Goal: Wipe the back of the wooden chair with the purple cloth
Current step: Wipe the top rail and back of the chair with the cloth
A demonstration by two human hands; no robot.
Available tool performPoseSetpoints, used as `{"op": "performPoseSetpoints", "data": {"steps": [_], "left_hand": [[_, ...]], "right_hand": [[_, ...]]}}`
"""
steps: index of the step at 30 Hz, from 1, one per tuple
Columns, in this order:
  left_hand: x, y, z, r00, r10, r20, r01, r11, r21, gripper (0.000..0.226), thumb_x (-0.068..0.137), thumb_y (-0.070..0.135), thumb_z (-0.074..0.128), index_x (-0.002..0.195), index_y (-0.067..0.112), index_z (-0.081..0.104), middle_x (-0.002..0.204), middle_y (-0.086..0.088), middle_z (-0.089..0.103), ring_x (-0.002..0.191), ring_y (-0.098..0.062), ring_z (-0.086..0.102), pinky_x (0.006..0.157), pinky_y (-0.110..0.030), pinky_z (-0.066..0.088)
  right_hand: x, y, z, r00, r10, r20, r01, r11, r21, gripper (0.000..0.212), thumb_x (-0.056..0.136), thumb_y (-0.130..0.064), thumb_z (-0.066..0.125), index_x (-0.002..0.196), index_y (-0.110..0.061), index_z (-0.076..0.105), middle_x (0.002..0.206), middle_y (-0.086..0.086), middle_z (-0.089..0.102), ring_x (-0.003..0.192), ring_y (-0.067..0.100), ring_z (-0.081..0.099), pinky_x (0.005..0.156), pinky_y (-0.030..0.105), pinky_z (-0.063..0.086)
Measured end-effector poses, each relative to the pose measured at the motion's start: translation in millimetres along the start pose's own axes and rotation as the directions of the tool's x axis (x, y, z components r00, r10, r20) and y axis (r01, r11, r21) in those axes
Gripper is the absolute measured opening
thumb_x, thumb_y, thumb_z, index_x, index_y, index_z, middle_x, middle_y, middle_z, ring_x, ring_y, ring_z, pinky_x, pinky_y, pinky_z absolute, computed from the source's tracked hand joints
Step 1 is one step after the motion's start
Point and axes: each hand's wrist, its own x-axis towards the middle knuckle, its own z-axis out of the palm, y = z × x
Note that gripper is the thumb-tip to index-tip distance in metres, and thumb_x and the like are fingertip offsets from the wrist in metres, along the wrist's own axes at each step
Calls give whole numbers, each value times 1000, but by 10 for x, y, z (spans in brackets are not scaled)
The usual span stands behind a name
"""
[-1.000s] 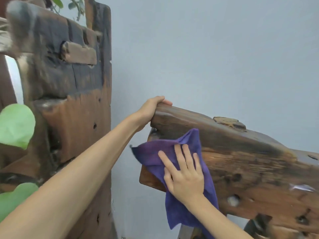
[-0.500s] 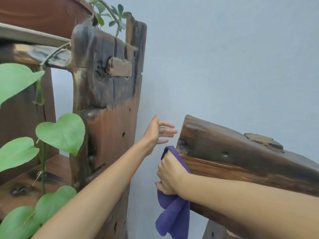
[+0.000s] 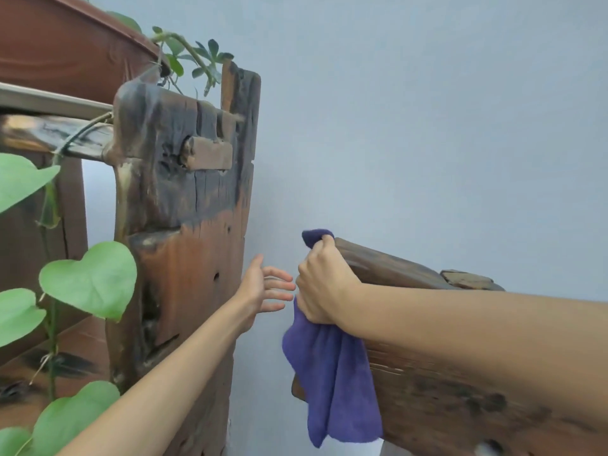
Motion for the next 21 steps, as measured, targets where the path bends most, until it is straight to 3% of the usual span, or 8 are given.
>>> {"op": "performPoseSetpoints", "data": {"steps": [3, 6, 7, 10, 12, 16, 18, 21], "left_hand": [[-74, 53, 176, 995, 80, 62, -82, 996, 22, 59, 106, 46, 27, 91, 7, 68, 77, -4, 76, 79, -23, 71, 81, -42, 56], [-178, 158, 271, 974, 144, 176, -148, 989, 8, 52, 99, 49, 40, 105, 4, 68, 91, -4, 74, 87, -22, 68, 83, -44, 57], [-209, 181, 273, 964, 159, 215, -167, 986, 20, 52, 94, 51, 46, 107, 6, 68, 94, -4, 72, 90, -21, 66, 84, -45, 57], [-298, 165, 245, 940, 126, 317, -151, 987, 55, 45, 82, 56, 54, 104, 21, 71, 94, 0, 72, 89, -18, 65, 87, -43, 53], [-359, 95, 207, 910, 69, 408, -100, 993, 55, 47, 83, 58, 55, 114, 26, 71, 100, -1, 74, 91, -17, 69, 89, -44, 54], [-454, 80, 177, 887, 142, 439, -179, 983, 43, 37, 92, 56, 55, 120, 37, 71, 114, 0, 74, 103, -14, 68, 91, -42, 55], [-504, 150, 182, 882, 213, 420, -239, 971, 10, 37, 97, 46, 59, 126, 26, 69, 121, -5, 72, 107, -19, 67, 94, -45, 55], [-600, 251, 189, 874, 247, 418, -209, 969, -134, 50, 87, 31, 75, 128, 7, 61, 115, -12, 74, 105, -26, 70, 93, -42, 55]], "right_hand": [[-6, 102, -49, 996, 74, 47, -75, 997, 16, 24, 101, -31, 39, 105, -15, 57, 101, 12, 59, 103, 31, 61, 90, 44, 42], [-22, 98, 10, 978, 201, 62, -204, 978, 48, 33, 97, -29, 40, 103, -1, 57, 97, 22, 57, 85, 33, 60, 61, 38, 37], [-24, 84, 47, 970, 239, 43, -242, 966, 92, 36, 96, -29, 39, 104, 1, 58, 100, 24, 59, 84, 33, 60, 59, 37, 34], [-57, 39, 195, 951, 306, -45, -288, 929, 231, 43, 95, -34, 39, 111, 2, 56, 106, 27, 60, 88, 34, 60, 75, 43, 44], [-111, 16, 257, 931, 350, -104, -306, 903, 301, 46, 91, -39, 43, 108, 1, 59, 101, 25, 63, 85, 34, 61, 83, 46, 48], [-235, -4, 368, 854, 459, -245, -348, 854, 388, 51, 80, -49, 52, 100, -4, 65, 83, 18, 64, 72, 31, 59, 76, 42, 49], [-302, 0, 388, 813, 501, -297, -354, 830, 432, 55, 78, -53, 54, 105, -6, 66, 83, 16, 63, 72, 31, 58, 67, 39, 44], [-439, -5, 409, 751, 557, -355, -336, 785, 520, 51, 78, -47, 54, 114, -13, 65, 89, 10, 63, 77, 27, 60, 59, 34, 31]]}}
